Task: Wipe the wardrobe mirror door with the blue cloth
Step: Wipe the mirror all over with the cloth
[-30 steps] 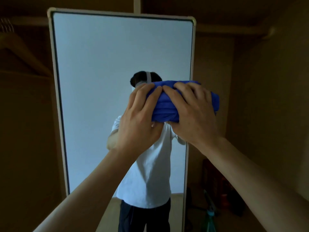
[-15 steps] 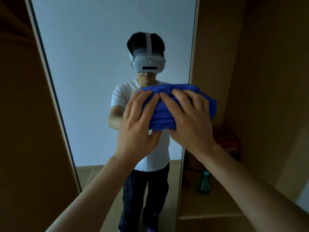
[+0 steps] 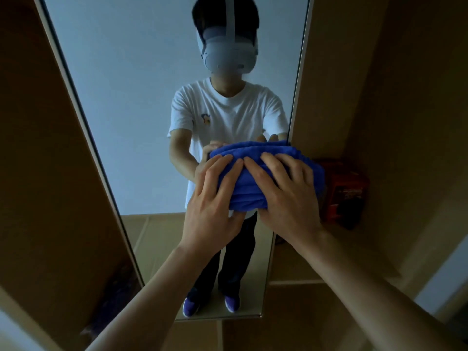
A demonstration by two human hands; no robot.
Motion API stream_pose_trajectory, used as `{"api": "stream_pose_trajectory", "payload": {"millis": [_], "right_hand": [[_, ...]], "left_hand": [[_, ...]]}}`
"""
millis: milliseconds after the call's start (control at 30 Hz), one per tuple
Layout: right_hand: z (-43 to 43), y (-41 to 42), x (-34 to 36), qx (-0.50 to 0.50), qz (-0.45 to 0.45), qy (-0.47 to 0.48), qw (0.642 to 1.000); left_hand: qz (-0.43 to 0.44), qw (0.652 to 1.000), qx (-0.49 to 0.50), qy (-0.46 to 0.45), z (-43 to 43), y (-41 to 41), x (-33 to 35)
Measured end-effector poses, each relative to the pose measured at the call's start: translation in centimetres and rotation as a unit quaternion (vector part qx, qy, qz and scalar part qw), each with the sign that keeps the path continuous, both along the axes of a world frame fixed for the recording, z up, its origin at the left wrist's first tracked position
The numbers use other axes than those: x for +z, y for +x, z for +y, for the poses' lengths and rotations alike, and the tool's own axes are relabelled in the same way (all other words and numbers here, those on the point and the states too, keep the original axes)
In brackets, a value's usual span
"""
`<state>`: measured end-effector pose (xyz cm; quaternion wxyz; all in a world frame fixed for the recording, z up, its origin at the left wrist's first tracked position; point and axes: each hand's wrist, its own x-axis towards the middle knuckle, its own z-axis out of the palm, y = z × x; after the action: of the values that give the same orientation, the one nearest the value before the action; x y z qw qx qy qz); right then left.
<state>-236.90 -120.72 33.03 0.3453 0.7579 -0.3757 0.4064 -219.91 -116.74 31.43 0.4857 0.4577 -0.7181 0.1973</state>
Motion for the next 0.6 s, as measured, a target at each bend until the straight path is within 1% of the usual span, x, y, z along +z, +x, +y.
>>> {"api": "stream_pose_trajectory", "payload": {"millis": [400, 600], "right_hand": [[1.2, -0.2, -8.5, -0.005, 0.025, 0.087, 0.996], [1.9, -0.2, -13.6, -0.007, 0.04, 0.124, 0.991]], "left_hand": [[-0.009, 0.998, -0.002, 0.064, 1.1, 0.2, -8.5], [-0.017, 0.991, -0.003, 0.133, 2.2, 0.4, -13.4]]}}
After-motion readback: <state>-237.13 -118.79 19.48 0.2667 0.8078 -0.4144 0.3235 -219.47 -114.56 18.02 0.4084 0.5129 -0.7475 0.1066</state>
